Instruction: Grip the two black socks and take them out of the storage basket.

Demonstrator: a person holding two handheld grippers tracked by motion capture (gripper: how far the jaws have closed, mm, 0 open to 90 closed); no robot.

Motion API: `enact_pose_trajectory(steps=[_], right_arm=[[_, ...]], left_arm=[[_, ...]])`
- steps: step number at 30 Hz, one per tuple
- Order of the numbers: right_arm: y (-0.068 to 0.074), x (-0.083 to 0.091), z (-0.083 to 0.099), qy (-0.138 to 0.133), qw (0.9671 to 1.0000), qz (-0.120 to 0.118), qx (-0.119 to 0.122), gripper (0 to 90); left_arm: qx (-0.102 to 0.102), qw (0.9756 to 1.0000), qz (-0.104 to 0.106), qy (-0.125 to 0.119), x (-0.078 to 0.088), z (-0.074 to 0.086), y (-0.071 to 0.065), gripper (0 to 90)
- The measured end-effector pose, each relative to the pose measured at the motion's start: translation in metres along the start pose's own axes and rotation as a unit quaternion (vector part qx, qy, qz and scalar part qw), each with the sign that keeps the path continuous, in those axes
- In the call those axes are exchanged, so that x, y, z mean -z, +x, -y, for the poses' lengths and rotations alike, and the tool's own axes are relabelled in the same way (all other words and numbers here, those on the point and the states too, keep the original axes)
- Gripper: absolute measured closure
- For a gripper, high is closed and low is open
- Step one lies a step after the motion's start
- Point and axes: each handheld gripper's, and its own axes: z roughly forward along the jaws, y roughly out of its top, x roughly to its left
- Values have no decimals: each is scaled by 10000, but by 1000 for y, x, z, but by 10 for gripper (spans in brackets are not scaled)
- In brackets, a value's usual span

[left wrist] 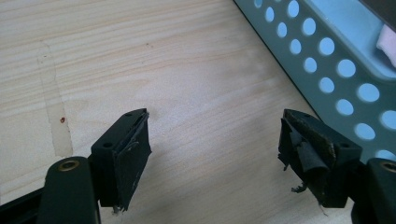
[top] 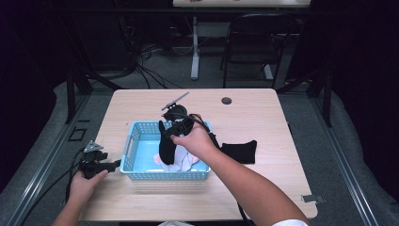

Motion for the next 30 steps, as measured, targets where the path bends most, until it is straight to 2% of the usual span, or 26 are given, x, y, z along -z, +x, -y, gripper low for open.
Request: enact_pose_trajectory(steps=[7, 19, 30], right_arm=[[-1, 16, -5, -95, 9999, 17, 58, 874], [-8, 31, -3, -228, 9997, 101, 8, 876], [-16, 56, 1, -463, 9987, 217, -78, 877]], left_arm=[[3, 10000, -15, -8, 0, 0, 0, 247], [1, 10000, -13, -2, 0, 0, 0, 248], [-3, 10000, -6, 9, 0, 0, 0, 248]])
